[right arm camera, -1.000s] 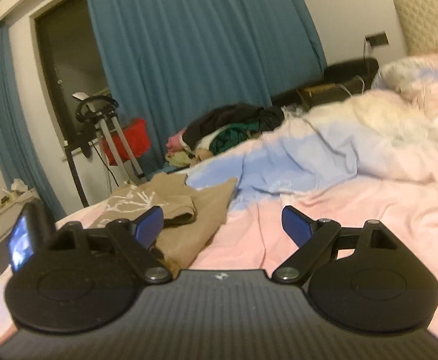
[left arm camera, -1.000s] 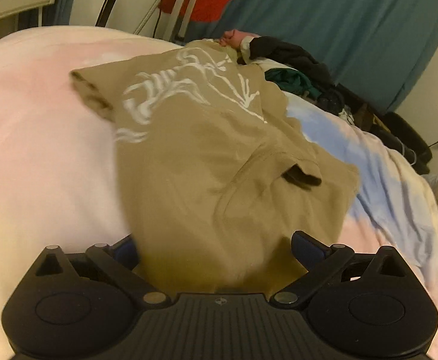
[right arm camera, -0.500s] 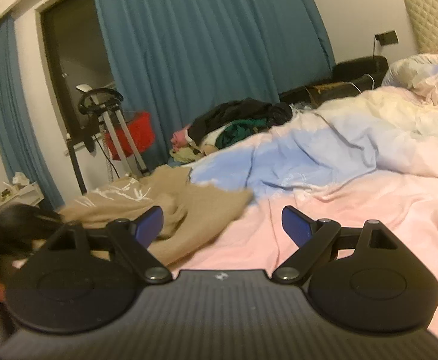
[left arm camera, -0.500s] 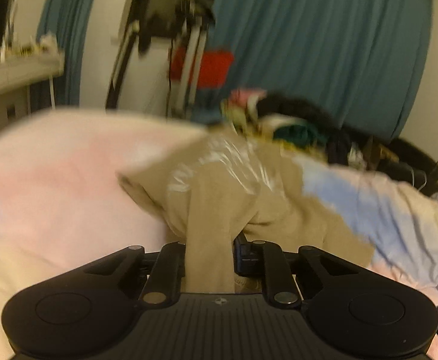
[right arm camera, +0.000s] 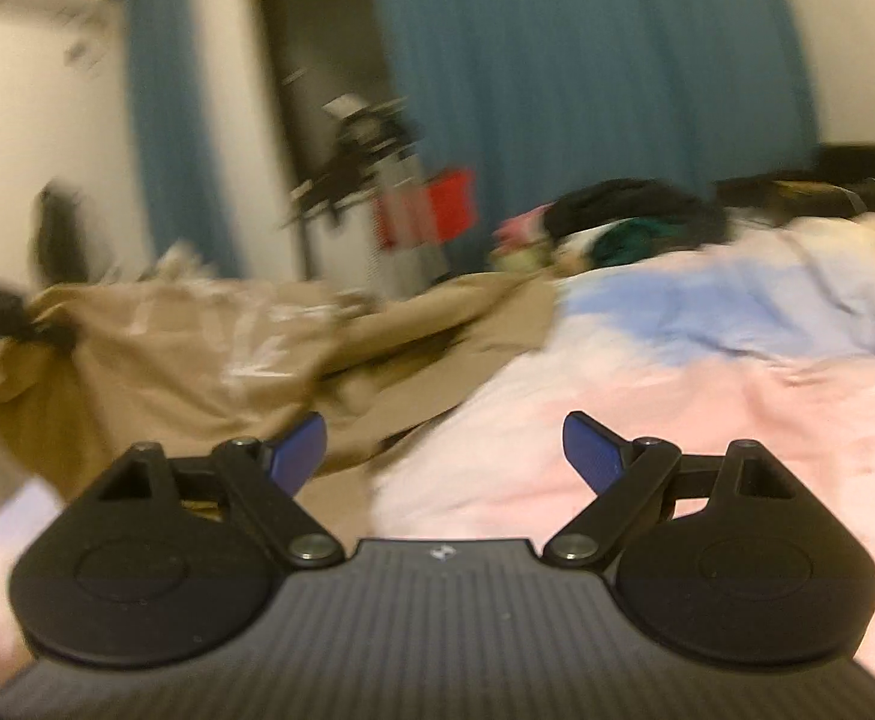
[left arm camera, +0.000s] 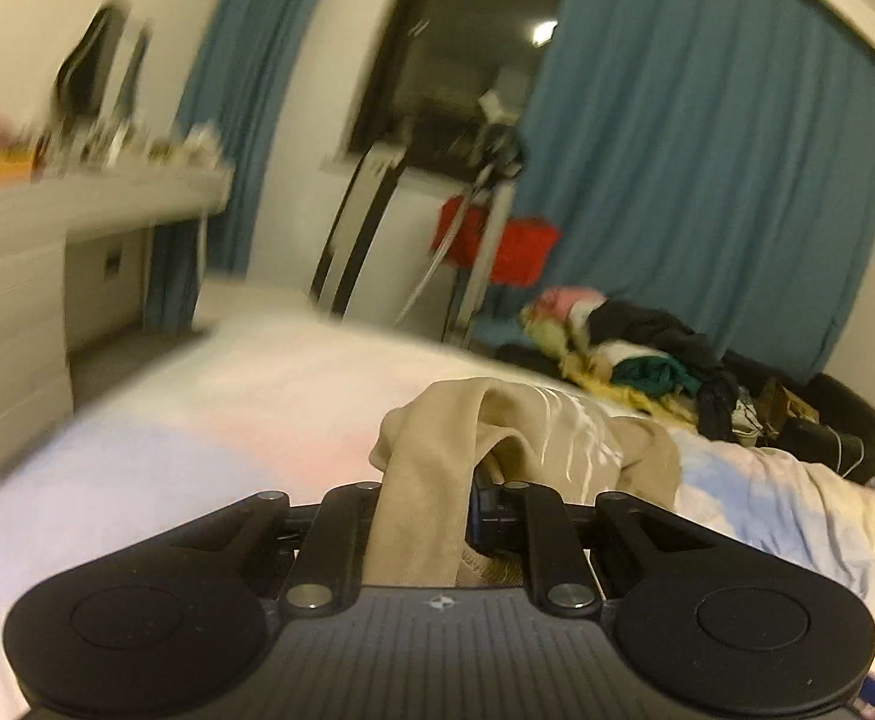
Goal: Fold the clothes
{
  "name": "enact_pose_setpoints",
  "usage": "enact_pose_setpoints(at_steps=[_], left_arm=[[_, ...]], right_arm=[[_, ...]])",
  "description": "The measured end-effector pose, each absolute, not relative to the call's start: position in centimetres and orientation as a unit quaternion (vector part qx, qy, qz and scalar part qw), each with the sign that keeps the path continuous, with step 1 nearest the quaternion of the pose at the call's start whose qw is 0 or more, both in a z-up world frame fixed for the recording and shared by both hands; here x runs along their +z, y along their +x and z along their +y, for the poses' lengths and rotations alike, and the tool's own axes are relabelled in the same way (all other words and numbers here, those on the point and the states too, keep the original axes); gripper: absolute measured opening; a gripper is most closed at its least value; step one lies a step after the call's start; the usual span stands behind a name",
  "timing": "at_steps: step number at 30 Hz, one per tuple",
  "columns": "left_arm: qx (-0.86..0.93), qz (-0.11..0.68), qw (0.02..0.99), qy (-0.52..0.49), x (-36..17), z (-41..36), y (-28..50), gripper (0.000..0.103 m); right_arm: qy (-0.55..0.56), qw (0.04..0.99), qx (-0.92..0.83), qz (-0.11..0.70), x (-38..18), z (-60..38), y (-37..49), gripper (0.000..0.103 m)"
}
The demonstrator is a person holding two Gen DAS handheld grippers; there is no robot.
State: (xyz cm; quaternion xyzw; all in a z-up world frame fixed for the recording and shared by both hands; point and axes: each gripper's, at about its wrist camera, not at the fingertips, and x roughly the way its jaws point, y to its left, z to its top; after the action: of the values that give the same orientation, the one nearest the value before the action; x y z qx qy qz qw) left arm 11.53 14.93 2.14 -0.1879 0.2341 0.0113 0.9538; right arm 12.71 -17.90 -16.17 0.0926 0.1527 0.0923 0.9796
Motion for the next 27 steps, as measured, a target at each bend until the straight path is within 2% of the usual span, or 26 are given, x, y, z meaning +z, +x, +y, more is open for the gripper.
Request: enact_pose_setpoints(at_steps=[5,12,17,22,27], left_arm=[[-0.013,0.277,0.916,-0.29,0.8,18.7,11.9,0.017],[-0.017,0.276,0.915,-0.295,0.2,19.7,12.2,0.018],[-0.013,0.275,0.913,-0.299,-0.8,19.4,13.4,0.018],[-0.012,0.28,0.914,-0.294,-1.2,18.8,14.2,0.018],[-0.037,0.279,0.923,-0.264,-1.0,17.2,13.9,0.018]], right_arm=[[0.045,0.97,0.154,0.184,-17.2,-11.5,14.1,0.087],[0.029,0.953,0.212,0.214,-19.0,-3.3,18.3,0.087],[-0.001,0.952,0.243,0.185,-20.0,0.1,19.1,0.087],[0.051,0.97,0.141,0.191,-20.1,-3.2,20.3,0.087],[0.135,0.98,0.048,0.138,-17.4,-8.2,20.3,0.087]])
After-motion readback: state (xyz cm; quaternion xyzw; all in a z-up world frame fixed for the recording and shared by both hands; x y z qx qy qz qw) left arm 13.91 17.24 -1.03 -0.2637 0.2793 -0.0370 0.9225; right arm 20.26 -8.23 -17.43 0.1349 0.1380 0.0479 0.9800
